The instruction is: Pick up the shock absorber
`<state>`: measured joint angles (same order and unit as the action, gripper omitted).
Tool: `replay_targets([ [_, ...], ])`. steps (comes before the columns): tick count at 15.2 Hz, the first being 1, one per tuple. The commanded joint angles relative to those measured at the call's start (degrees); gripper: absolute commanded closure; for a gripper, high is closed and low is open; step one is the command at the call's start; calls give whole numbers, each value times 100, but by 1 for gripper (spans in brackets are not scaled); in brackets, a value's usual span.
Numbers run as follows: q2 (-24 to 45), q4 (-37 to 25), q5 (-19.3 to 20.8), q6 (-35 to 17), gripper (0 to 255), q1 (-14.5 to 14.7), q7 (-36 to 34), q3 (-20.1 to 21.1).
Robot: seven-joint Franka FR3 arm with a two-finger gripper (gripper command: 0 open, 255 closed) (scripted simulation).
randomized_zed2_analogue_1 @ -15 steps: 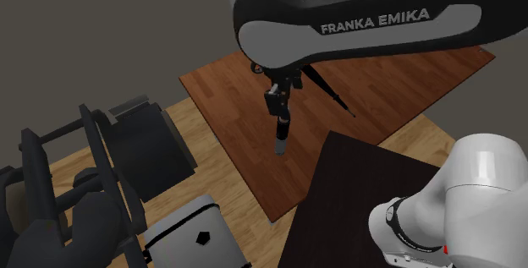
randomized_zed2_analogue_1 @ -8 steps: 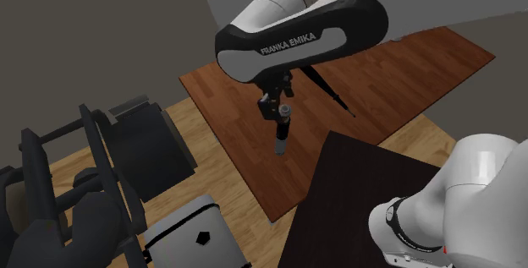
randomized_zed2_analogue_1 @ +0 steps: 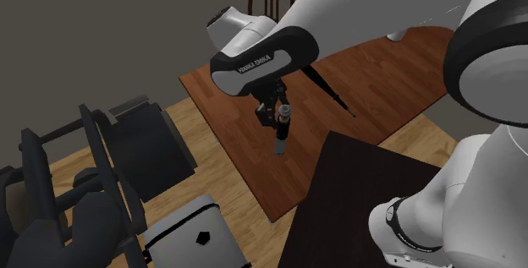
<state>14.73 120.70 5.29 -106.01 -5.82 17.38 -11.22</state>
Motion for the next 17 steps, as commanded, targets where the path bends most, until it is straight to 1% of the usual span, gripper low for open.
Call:
replay_targets([
  [1,129,3,-21,-123,0,-3,-3,10],
  [4,292,40,-44,-321,0,-14,-5,19],
  [6,324,46,-49,-359,0,-16,-5,21],
  [7,328,46,-50,-362,255,-15,-7,22],
  [15,328,49,-49,-366,255,-16,-5,21],
  [17,268,36,-41,-294,255,-12,-5,18],
])
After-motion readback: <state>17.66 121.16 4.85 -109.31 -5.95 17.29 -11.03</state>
